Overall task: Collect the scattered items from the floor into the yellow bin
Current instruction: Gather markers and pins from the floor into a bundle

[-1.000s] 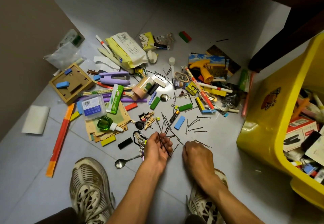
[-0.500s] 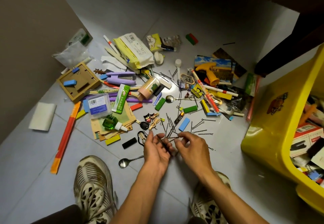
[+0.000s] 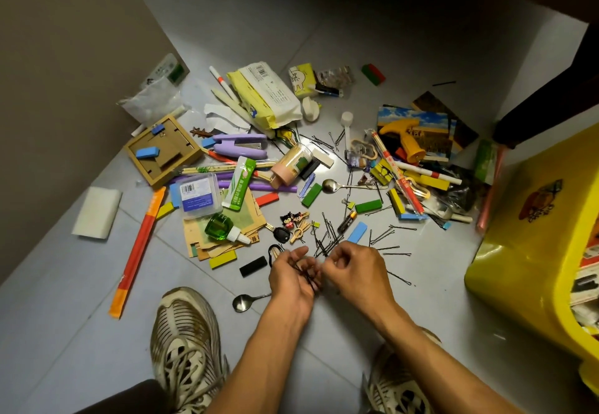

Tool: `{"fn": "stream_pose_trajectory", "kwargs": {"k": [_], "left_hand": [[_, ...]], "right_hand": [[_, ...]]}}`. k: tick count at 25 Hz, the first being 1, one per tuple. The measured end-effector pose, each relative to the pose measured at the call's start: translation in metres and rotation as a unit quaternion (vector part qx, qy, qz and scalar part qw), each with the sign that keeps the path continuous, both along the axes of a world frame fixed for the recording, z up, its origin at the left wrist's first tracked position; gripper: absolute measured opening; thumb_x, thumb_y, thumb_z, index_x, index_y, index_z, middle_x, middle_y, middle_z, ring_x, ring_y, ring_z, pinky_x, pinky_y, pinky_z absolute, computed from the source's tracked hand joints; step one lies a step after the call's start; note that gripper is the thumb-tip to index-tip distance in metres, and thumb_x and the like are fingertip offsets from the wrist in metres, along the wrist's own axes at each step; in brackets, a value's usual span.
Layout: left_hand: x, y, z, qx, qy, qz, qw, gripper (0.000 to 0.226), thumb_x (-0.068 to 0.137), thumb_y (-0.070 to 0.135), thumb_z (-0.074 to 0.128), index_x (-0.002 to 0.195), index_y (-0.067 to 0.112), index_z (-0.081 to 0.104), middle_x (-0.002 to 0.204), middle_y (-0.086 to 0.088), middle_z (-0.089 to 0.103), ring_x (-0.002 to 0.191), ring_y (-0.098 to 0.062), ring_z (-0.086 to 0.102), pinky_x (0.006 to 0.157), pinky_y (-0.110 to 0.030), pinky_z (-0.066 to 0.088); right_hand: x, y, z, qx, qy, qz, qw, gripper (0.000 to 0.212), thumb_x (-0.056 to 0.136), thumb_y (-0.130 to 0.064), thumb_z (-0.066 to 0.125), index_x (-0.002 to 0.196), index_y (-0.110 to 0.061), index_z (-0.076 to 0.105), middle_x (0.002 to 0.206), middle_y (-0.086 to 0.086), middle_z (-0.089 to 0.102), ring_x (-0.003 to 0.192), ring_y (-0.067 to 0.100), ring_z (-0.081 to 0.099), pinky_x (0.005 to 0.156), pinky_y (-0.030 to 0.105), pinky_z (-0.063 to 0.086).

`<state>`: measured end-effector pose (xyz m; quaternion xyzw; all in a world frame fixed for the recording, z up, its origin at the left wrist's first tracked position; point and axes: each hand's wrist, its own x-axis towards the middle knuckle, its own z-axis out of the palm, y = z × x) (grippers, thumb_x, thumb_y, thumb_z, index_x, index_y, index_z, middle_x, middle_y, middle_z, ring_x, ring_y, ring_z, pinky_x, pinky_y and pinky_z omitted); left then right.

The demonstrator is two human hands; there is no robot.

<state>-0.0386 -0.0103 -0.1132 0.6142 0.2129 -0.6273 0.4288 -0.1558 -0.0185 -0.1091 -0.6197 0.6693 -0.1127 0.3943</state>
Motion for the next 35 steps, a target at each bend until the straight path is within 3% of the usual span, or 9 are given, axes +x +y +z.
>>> {"fn": "stream_pose_trajectory", "kwargs": {"k": [3,8,14,20,23,27,29,31,35], "left_hand": [[-0.004,-0.006,0.002,-0.024,0.036,0.007,0.999,0.047,0.104,0.042,0.034,0.093,0.003,0.058,0.069,-0.015,0.068,0.064,-0.028,0.068,0.056,-0.033,0.055],[0.013,0.000,0.000,-0.011,-0.008,-0.028,1.000,0.047,0.102,0.046,0.037,0.088,0.008,0.062,0.064,-0.010,0.064,0.057,-0.022,0.063,0.057,-0.030,0.053],[0.029,0.002,-0.003,-0.020,-0.049,-0.047,0.997,0.045,0.102,0.043,0.040,0.089,0.007,0.064,0.062,-0.008,0.065,0.053,-0.019,0.064,0.053,-0.027,0.053],[0.019,0.001,-0.001,-0.036,-0.044,-0.069,0.996,0.041,0.101,0.041,0.043,0.095,0.007,0.064,0.067,-0.009,0.065,0.059,-0.021,0.064,0.056,-0.028,0.054],[0.013,0.001,-0.001,-0.034,-0.041,-0.068,0.996,0.040,0.102,0.040,0.042,0.092,0.008,0.063,0.066,-0.008,0.065,0.058,-0.020,0.064,0.057,-0.028,0.053],[0.007,0.006,0.000,-0.031,-0.049,-0.083,0.995,0.039,0.102,0.039,0.044,0.095,0.005,0.063,0.067,-0.009,0.065,0.059,-0.021,0.064,0.058,-0.029,0.053],[0.002,0.003,0.000,-0.043,-0.051,-0.087,0.994,0.040,0.101,0.039,0.044,0.101,0.004,0.063,0.074,-0.011,0.067,0.066,-0.023,0.065,0.062,-0.032,0.053],[-0.008,-0.003,0.002,-0.063,-0.030,-0.072,0.995,0.044,0.101,0.042,0.044,0.102,0.003,0.063,0.074,-0.011,0.068,0.065,-0.022,0.067,0.060,-0.030,0.054],[-0.032,-0.013,0.010,-0.085,0.057,-0.052,0.993,0.046,0.103,0.042,0.035,0.100,0.005,0.062,0.070,-0.010,0.064,0.061,-0.022,0.064,0.055,-0.028,0.054]], "right_hand": [[0.008,0.007,0.006,-0.026,-0.067,-0.038,0.997,0.025,0.079,-0.048,0.065,0.083,-0.025,0.074,0.067,-0.014,0.067,0.062,0.001,0.061,0.056,0.019,0.048],[0.015,-0.015,-0.016,-0.051,0.213,0.070,0.973,0.037,0.093,-0.047,0.056,0.110,-0.014,0.060,0.102,0.006,0.065,0.087,0.028,0.063,0.068,0.034,0.049],[0.025,-0.027,-0.030,-0.072,0.197,0.060,0.976,0.017,0.094,-0.019,0.050,0.091,-0.007,0.062,0.086,0.011,0.065,0.073,0.029,0.061,0.059,0.034,0.044],[0.018,-0.023,-0.030,-0.054,0.296,0.132,0.945,0.024,0.096,-0.019,0.047,0.111,-0.005,0.060,0.107,0.013,0.061,0.101,0.034,0.056,0.067,0.040,0.050],[0.020,-0.017,-0.030,-0.061,0.297,0.140,0.943,0.019,0.094,-0.008,0.048,0.107,-0.006,0.062,0.101,0.013,0.064,0.093,0.033,0.060,0.064,0.037,0.047],[0.019,-0.034,-0.019,-0.013,0.216,0.080,0.973,0.013,0.085,-0.015,0.054,0.089,-0.007,0.064,0.087,0.012,0.068,0.078,0.030,0.062,0.063,0.030,0.042],[0.008,-0.036,-0.004,0.043,0.075,-0.064,0.994,0.011,0.075,-0.019,0.064,0.070,-0.010,0.064,0.068,0.006,0.067,0.064,0.023,0.061,0.057,0.031,0.046],[0.002,-0.027,0.016,0.097,-0.097,-0.152,0.979,0.012,0.069,-0.021,0.072,0.062,-0.012,0.067,0.057,0.001,0.066,0.053,0.012,0.061,0.054,0.032,0.053],[-0.018,0.005,0.039,0.084,-0.220,-0.107,0.966,0.008,0.082,-0.025,0.071,0.076,-0.029,0.076,0.075,-0.012,0.073,0.069,0.002,0.067,0.064,0.024,0.057]]}}
